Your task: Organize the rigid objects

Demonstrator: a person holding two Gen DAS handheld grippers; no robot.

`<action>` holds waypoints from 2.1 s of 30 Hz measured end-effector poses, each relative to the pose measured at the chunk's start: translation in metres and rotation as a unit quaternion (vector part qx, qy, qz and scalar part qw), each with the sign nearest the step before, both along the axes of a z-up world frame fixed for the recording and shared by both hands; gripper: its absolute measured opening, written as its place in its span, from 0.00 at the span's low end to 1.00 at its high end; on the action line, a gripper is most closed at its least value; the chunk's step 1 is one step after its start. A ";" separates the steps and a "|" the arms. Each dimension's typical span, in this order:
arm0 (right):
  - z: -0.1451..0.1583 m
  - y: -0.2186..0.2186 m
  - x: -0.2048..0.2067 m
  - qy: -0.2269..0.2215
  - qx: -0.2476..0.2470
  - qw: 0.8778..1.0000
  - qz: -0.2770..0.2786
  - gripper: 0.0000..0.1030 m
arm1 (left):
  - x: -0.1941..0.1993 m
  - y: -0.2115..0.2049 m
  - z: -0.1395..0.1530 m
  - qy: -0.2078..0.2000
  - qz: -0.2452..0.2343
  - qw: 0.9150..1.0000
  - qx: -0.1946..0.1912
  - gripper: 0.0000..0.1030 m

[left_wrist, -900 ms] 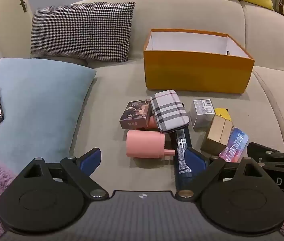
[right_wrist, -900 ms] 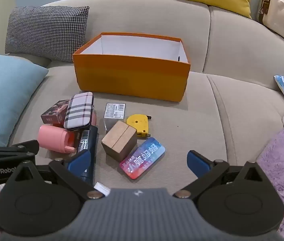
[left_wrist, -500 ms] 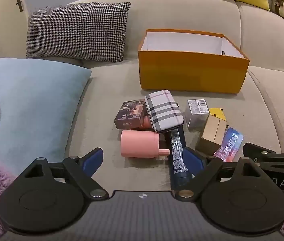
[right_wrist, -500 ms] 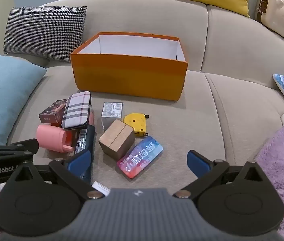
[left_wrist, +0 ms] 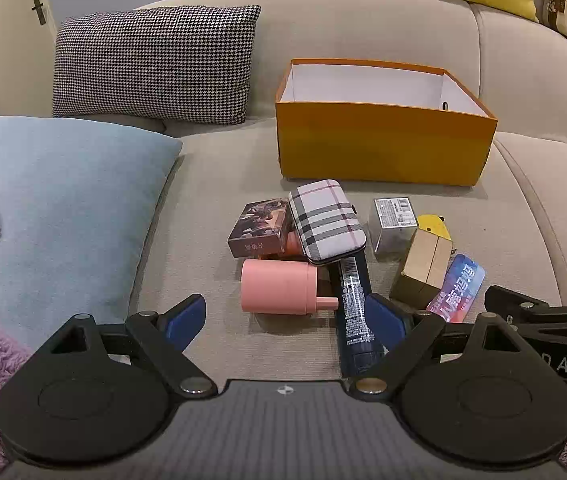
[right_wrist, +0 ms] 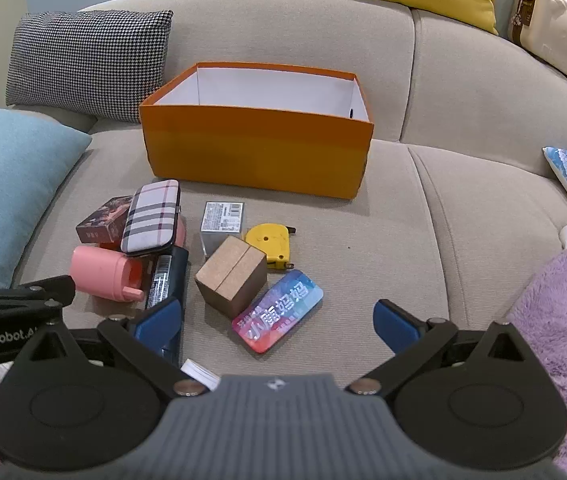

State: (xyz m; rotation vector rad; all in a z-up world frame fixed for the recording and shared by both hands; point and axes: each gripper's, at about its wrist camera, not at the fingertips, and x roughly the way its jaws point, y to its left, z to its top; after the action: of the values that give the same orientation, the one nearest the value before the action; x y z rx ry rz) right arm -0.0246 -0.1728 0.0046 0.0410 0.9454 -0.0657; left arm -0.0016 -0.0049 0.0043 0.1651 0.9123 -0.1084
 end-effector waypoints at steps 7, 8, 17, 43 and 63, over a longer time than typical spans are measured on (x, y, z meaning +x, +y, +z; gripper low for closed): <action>-0.001 -0.002 -0.002 -0.001 -0.001 1.000 0.001 0.99 | 0.000 0.001 0.000 0.000 0.000 1.000 0.000 1.00; -0.002 -0.002 -0.002 -0.001 -0.001 1.000 0.001 0.99 | 0.000 0.001 -0.001 -0.001 -0.001 1.000 -0.001 1.00; -0.001 -0.001 0.000 0.002 -0.003 1.000 0.001 0.99 | 0.000 0.001 -0.001 -0.001 -0.001 1.000 -0.001 1.00; -0.011 -0.009 0.000 0.021 0.027 0.999 -0.004 0.99 | 0.002 0.005 0.000 0.017 -0.001 1.000 -0.025 1.00; -0.118 -0.002 0.022 0.222 0.198 0.954 0.021 0.51 | 0.032 -0.004 -0.078 0.228 -0.041 0.968 -0.097 0.29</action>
State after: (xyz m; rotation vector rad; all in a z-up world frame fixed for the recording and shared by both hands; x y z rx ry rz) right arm -0.0024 -0.1748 -0.1132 0.3913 1.3978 0.1633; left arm 0.0304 -0.0085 -0.0740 -0.0086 1.3469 -0.3210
